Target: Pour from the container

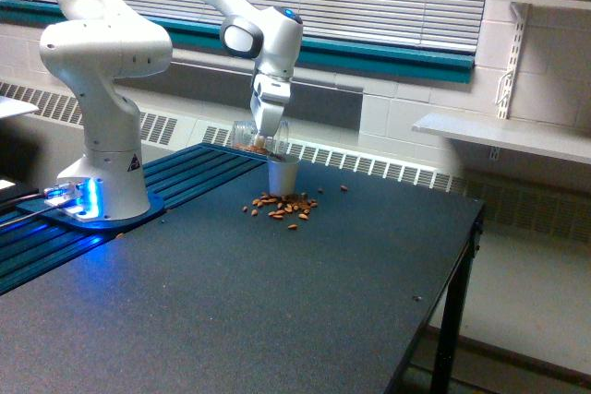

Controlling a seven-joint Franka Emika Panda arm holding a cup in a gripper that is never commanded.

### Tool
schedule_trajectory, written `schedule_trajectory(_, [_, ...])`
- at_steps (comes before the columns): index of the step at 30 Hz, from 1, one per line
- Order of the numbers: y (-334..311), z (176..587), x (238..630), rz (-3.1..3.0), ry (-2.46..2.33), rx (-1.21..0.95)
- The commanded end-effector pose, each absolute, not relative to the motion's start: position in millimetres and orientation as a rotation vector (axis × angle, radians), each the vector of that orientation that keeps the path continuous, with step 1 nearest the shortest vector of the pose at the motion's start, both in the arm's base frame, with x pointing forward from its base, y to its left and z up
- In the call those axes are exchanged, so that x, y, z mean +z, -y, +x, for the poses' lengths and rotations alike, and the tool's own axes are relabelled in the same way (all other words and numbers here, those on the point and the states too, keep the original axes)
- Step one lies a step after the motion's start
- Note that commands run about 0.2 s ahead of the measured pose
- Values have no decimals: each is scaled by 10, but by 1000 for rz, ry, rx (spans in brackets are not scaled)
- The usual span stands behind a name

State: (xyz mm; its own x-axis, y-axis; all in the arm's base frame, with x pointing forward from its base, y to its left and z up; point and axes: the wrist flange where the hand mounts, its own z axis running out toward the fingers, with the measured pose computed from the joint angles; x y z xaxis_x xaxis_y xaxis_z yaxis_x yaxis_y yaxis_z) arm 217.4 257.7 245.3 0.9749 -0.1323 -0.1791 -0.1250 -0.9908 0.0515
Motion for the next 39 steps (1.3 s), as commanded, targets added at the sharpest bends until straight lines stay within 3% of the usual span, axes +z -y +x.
schedule_trajectory(1, [-2602,2167,2441,3074,209,-324])
schedule_trajectory(39, [-2612,2302,2508,3068,191,-335])
